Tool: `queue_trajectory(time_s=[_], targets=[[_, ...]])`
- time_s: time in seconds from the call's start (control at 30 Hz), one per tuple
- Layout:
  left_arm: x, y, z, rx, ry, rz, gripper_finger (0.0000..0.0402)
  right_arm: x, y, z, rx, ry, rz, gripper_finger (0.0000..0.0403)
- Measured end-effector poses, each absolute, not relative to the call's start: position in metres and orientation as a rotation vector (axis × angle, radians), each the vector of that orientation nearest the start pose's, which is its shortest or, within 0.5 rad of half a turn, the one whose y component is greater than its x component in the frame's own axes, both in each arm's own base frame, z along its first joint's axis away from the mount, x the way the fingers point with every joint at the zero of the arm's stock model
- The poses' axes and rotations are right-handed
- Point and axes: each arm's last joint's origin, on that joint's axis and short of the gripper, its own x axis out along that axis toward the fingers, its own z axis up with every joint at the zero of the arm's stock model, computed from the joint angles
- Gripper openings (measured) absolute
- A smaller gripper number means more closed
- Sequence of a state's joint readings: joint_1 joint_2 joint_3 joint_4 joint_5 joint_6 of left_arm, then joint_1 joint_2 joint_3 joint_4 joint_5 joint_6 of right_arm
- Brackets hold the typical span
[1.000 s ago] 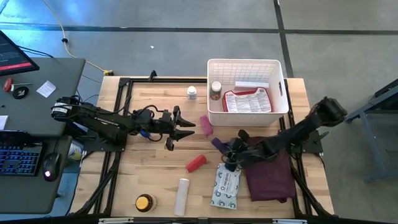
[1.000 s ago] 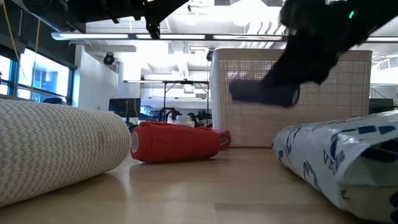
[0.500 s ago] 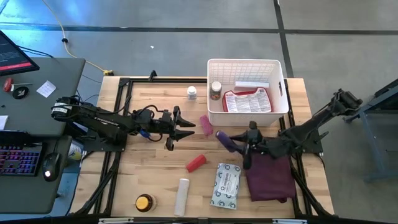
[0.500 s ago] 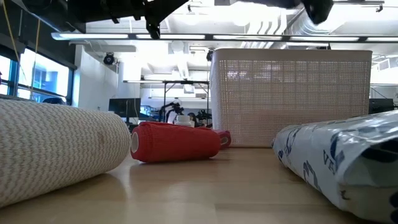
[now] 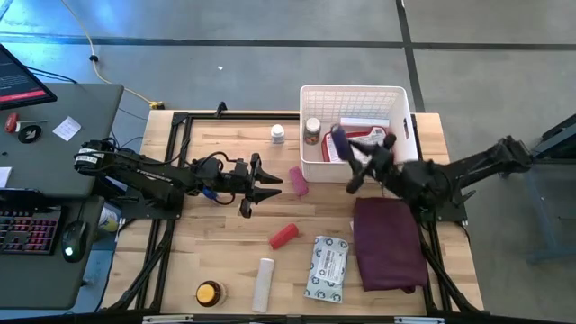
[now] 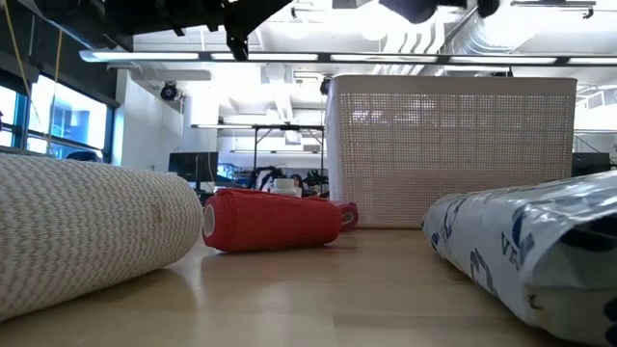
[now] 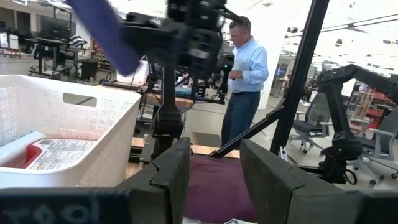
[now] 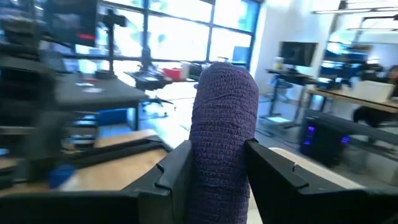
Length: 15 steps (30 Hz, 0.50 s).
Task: Pick & place medical supplies in basket/bin
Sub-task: Put the purple bandage into the white container
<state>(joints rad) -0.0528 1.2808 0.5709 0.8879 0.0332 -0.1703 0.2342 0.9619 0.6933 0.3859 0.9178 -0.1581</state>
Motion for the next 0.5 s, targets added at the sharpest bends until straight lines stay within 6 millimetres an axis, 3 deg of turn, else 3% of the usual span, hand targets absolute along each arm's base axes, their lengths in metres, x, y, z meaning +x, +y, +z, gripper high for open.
queue_trajectory(time_s=[0.23,0.37,0.5], targets=[[0.264,-0.015,0.259,-0.172,-0.170,-0.101,0.0177,0.219,-0.034,0.342,-0.049,0.082,-0.706,0.0133],[0.264,-0.015,0.258,-0.175,-0.155,-0.100,0.0177,0.231,-0.070,0.351,-0.012,0.256,-0.714,0.0133],[0.265,-0.015,0.257,-0.182,-0.139,-0.094,0.0177,0.242,-0.107,0.344,0.028,0.487,-0.715,0.0133]])
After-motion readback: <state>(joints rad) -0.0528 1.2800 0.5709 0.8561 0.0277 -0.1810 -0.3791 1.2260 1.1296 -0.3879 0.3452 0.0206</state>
